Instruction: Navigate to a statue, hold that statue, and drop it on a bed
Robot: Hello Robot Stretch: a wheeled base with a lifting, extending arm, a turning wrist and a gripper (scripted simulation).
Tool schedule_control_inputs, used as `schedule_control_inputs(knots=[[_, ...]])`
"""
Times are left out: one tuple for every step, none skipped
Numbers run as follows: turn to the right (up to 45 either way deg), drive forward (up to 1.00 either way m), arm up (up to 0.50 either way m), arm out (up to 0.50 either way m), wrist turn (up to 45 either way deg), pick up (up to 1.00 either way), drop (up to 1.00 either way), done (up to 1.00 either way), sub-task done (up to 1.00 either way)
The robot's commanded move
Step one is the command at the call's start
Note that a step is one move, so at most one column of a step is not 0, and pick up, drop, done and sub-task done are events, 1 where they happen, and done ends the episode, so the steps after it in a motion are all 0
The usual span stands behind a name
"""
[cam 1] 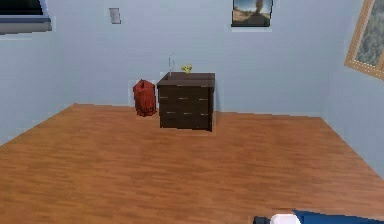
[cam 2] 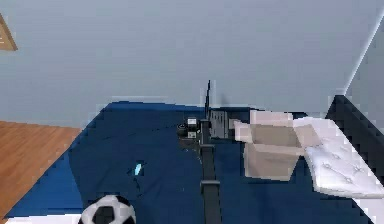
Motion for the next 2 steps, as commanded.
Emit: schedule_control_inputs(knots=[[0.0,0.0,0.1,0.0,0.0,0.0,0.0,0.0,0.0],[0.0,0.0,0.0,-0.08,0.0,0.0,0.0,0.0,0.0]])
